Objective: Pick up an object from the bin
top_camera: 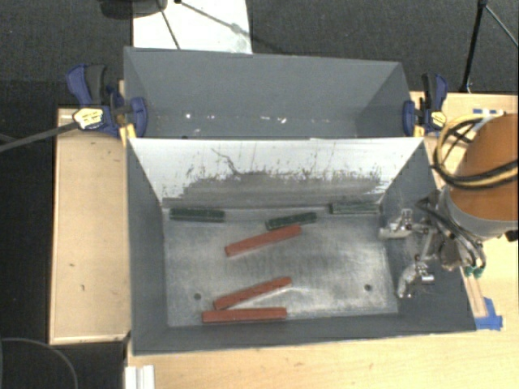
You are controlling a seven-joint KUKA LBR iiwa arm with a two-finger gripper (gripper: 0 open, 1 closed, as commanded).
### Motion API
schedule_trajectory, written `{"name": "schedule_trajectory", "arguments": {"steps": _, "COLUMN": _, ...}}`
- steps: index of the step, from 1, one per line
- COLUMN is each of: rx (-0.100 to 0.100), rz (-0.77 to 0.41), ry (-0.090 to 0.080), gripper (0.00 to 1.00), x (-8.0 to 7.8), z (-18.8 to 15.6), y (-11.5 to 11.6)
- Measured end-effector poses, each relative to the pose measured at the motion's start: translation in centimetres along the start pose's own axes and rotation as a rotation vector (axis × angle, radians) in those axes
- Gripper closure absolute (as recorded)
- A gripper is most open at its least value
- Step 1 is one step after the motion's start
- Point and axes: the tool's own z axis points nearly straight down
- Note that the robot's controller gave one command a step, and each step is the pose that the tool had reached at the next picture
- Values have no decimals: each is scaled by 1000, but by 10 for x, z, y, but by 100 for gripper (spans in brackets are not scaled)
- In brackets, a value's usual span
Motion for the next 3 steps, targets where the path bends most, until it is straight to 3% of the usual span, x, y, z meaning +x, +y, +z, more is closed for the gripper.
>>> {"name": "schedule_trajectory", "arguments": {"steps": 1, "rx": 1, "rz": -47, "ry": -6, "gripper": 0, "x": -4, "z": 62, "y": 48}}
{"name": "schedule_trajectory", "arguments": {"steps": 2, "rx": -1, "rz": -81, "ry": -2, "gripper": 0, "x": -4, "z": 123, "y": 48}}
{"name": "schedule_trajectory", "arguments": {"steps": 3, "rx": 0, "rz": -90, "ry": 3, "gripper": 0, "x": -27, "z": 93, "y": 96}}
